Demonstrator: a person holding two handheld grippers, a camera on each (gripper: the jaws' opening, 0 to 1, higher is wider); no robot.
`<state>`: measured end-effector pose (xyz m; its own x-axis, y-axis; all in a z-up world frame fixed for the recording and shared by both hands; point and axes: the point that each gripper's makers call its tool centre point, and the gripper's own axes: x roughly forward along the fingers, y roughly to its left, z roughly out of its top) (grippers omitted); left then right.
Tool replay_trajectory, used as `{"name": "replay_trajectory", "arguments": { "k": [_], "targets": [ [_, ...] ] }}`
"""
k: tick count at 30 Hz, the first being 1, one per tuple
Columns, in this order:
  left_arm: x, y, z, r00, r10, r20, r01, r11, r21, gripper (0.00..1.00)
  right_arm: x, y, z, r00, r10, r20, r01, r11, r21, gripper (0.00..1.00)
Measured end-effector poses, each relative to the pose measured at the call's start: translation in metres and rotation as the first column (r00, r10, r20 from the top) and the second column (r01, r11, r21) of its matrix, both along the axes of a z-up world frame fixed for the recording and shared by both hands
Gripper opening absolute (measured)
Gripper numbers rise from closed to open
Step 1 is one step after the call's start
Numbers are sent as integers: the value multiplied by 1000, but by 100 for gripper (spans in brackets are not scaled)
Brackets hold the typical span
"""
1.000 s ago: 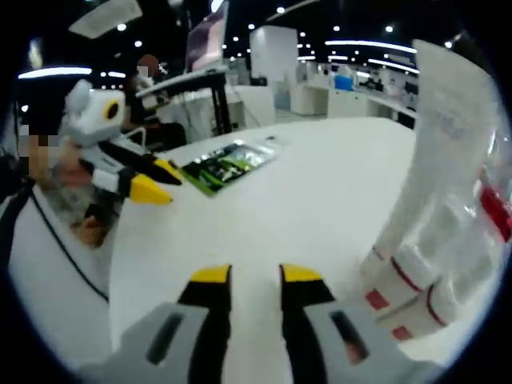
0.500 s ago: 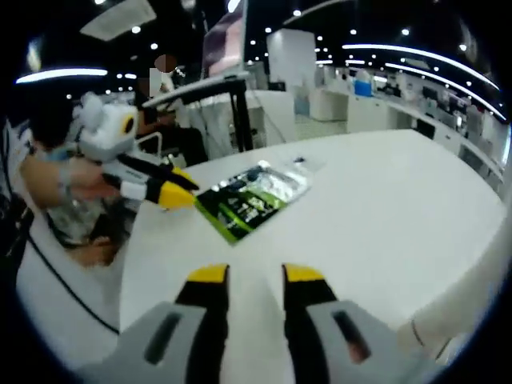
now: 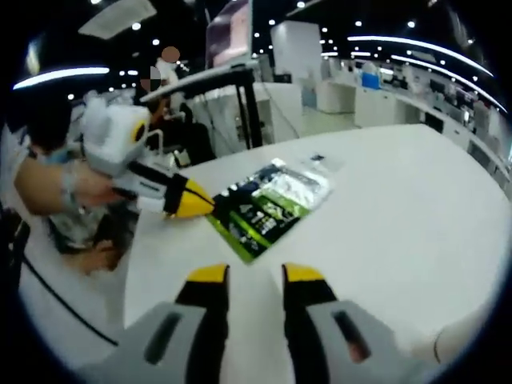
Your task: Arrange the skincare products in the storage area until every visible bottle or jar stands upright without overlapping.
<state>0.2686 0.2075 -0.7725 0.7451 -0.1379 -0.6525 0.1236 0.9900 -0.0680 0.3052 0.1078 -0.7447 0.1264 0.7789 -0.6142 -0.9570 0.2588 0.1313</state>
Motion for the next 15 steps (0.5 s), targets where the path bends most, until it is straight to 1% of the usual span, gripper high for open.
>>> {"name": "replay_trajectory", "arguments": {
  "k": [3,7,9,12,15],
  "targets": [
    [0,-1,0,1000,-16,-1,16,1000,1,1,3,5,-6,1000,-10,-10,9,1000,-14,24],
    [-1,-2,0,999,-54,-5,54,996,67,1,9,12,-12,997,-58,-57,57,998,-6,27],
    [0,-2,0,998,-59,-8,59,995,82,1,13,15,-16,994,-77,-72,76,997,-13,28],
    [-1,0,-1,998,-65,-12,65,994,91,0,22,18,-19,991,-120,-59,118,992,-31,28],
    [-2,0,-1,997,-74,-2,73,992,101,0,23,22,-22,990,-124,-62,122,992,-43,28]
  ]
}}
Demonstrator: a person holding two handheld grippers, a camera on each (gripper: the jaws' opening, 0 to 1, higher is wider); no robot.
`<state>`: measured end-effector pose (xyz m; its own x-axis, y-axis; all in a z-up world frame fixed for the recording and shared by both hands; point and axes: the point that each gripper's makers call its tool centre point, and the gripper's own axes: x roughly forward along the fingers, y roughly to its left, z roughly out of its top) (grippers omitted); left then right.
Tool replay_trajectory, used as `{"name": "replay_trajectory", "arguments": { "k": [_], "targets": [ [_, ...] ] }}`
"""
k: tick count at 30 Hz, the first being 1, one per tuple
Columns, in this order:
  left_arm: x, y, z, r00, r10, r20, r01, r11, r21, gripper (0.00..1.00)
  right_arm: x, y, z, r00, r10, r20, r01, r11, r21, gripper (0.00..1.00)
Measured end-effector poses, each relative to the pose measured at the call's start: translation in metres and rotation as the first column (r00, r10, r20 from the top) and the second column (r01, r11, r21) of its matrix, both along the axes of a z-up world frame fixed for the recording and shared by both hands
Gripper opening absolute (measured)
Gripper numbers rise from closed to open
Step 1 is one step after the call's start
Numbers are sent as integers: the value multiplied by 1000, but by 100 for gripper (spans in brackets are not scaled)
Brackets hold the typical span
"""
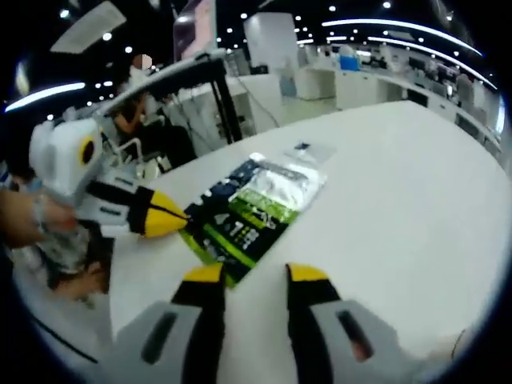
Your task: Arrange the skincare products in the storage area until every visible bottle or jar stands upright without overlapping.
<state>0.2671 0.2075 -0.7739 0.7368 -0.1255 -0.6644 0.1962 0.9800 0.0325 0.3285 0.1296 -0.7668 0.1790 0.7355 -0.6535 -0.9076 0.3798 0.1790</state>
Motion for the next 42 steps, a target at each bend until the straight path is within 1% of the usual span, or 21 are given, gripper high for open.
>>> {"name": "replay_trajectory", "arguments": {
  "k": [6,8,10,12,14,17,18,20,23,25,28,29,30,32,33,34,35,36,37,40,42],
  "targets": [
    [0,1,0,1000,-12,23,12,1000,12,0,1,10,0,1000,3,23,-3,1000,-5,25],
    [1,1,-1,999,-25,20,24,999,26,0,-3,14,0,1000,15,7,-15,1000,1,20],
    [1,0,-1,999,-34,21,33,999,28,0,-2,18,-3,1000,8,-9,-8,1000,3,20],
    [1,1,-1,999,-37,19,36,999,22,0,-7,19,-7,996,-10,-84,11,1000,2,17],
    [1,1,-1,999,-45,18,45,999,30,0,-6,20,-8,990,-49,-131,53,998,31,15],
    [1,0,-1,998,-52,19,52,998,43,0,0,17,-13,987,-85,-135,89,996,21,3],
    [1,0,-1,998,-53,21,52,998,44,0,-2,18,-8,982,-96,-164,104,994,42,3],
    [2,1,-1,998,-52,24,51,998,44,0,-2,17,-6,983,-98,-155,105,994,41,2],
    [2,0,-1,999,-47,25,46,998,44,0,-6,18,-1,999,-12,-34,12,1000,0,1],
    [2,0,0,999,-32,15,32,999,34,1,-8,19,0,999,25,20,-25,1000,-18,1],
    [1,-2,0,1000,-25,3,25,999,48,1,-12,15,0,999,37,19,-36,999,-30,1],
    [0,-1,0,1000,-17,-1,17,997,69,2,-13,15,-2,999,36,18,-36,999,-33,1],
    [-1,1,2,1000,-11,11,10,993,115,3,-14,12,-2,999,40,19,-39,998,-42,1],
    [1,-2,7,999,15,51,-20,996,85,5,-17,9,-2,998,51,19,-50,998,-46,0],
    [1,-5,10,994,94,58,-92,995,-30,7,-19,7,-3,998,54,25,-53,997,-51,0],
    [1,-6,11,989,142,46,-137,986,-90,10,-21,5,0,998,55,31,-54,997,-50,0],
    [1,-3,11,980,199,25,-193,970,-145,14,-23,5,0,998,56,40,-54,997,-51,0],
    [0,-1,11,973,228,12,-223,961,-164,15,-23,3,2,997,58,54,-56,997,-51,0],
    [-2,4,11,968,251,4,-247,956,-156,15,-25,3,2,996,59,61,-56,997,-50,0],
    [-2,8,12,966,259,12,-256,958,-126,15,-26,-1,2,997,49,66,-46,998,-50,0],
    [-5,7,11,964,266,-16,-265,954,-141,15,-27,-3,1,997,46,63,-43,998,-48,0]
  ]
}}
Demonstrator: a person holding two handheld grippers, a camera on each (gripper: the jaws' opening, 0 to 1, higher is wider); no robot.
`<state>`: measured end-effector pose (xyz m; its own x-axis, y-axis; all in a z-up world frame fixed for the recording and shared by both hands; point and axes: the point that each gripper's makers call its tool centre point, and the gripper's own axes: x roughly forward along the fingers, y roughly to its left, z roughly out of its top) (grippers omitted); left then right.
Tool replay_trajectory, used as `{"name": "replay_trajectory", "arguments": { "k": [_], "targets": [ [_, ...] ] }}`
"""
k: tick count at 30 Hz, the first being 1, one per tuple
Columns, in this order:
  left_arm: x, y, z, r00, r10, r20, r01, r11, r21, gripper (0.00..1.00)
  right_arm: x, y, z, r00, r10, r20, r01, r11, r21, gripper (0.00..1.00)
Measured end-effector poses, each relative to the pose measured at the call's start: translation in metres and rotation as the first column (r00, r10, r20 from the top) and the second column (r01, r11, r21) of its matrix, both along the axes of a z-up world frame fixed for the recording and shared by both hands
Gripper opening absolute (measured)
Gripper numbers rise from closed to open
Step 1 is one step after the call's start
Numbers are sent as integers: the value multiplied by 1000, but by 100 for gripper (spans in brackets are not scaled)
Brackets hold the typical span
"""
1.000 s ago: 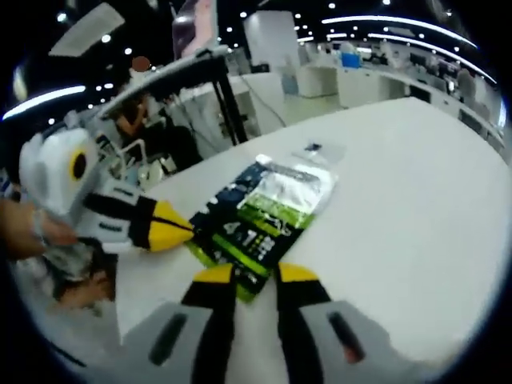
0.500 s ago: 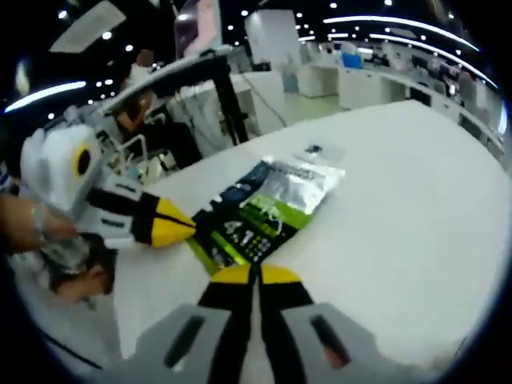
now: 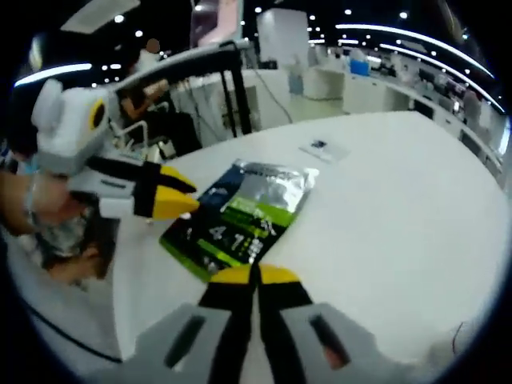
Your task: Arrange the skincare products in the storage area until every visible bottle or jar stands upright without overlapping.
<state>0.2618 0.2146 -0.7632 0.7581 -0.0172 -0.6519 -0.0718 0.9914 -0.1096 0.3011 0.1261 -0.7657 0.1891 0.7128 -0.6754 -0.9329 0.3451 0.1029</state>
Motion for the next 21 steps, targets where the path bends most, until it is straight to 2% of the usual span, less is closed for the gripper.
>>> {"name": "replay_trajectory", "arguments": {
  "k": [3,5,7,8,10,15,21],
  "targets": [
    [-6,-2,-6,998,16,-53,-18,999,-34,15,-1,-5,-1,1000,-8,-3,8,1000,-2,0],
    [-10,-2,-10,997,8,-76,-8,1000,2,15,-1,-8,0,1000,-22,-12,22,1000,4,0],
    [-12,-5,-11,997,-11,-79,12,1000,21,14,-1,-9,0,999,-30,-24,30,1000,7,1],
    [-10,-8,-10,998,-27,-63,28,999,15,14,-2,-10,0,999,-32,-32,32,999,12,1],
    [-11,-12,-13,997,-28,-73,27,1000,-8,14,-3,-11,0,999,-35,-36,35,999,15,1],
    [-9,-15,-12,996,-44,-73,45,999,7,13,-7,-13,0,999,-24,-41,25,1000,16,1],
    [-10,-22,-9,996,-51,-74,48,998,-46,10,-6,-18,-1,998,-33,-54,33,999,13,0]
  ]
}}
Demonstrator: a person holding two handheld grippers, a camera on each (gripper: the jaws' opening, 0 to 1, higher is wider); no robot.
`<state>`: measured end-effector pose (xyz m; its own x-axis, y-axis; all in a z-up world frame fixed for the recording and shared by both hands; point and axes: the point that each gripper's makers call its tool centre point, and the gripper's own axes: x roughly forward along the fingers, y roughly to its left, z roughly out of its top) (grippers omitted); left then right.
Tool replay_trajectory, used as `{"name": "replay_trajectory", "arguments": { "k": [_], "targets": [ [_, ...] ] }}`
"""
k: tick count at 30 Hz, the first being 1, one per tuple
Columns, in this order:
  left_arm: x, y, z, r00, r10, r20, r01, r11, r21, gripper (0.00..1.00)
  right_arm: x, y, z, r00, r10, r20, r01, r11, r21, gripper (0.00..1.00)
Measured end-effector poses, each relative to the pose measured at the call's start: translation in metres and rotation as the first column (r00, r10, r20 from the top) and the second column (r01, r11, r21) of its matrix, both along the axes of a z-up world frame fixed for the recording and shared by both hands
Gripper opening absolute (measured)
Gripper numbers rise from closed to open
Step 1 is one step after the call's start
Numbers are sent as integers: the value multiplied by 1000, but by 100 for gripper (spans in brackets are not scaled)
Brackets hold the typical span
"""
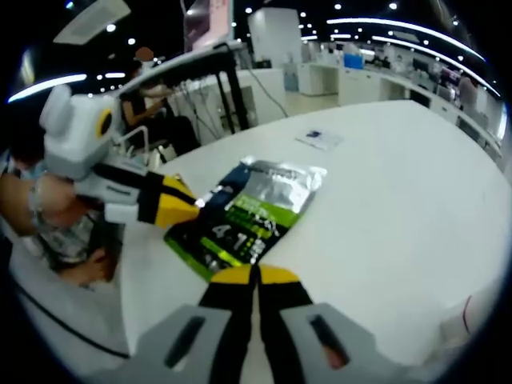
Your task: Arrange the skincare products in the storage area until every visible bottle or jar stands upright without overlapping.
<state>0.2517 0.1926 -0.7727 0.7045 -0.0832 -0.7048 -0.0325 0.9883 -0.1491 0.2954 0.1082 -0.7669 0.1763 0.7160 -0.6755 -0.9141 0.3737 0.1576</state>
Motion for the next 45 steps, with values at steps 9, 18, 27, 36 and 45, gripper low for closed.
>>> {"name": "replay_trajectory", "arguments": {
  "k": [9,18,27,36,45],
  "targets": [
    [2,-9,-1,1000,-23,-11,22,998,-54,3,-6,-2,1,1000,5,-20,-5,1000,11,0],
    [1,-10,2,1000,-3,-1,3,1000,-30,1,-10,-3,13,1000,7,-4,-7,999,46,0],
    [5,-12,18,998,34,43,-32,998,-48,1,-9,-10,26,999,-31,-10,32,996,86,1],
    [25,-31,37,992,-9,124,16,998,-55,1,0,-32,38,992,-122,-10,122,984,128,1],
    [42,-56,44,986,-85,143,92,995,-46,0,12,-58,45,982,-188,6,186,972,142,1]
  ]
}}
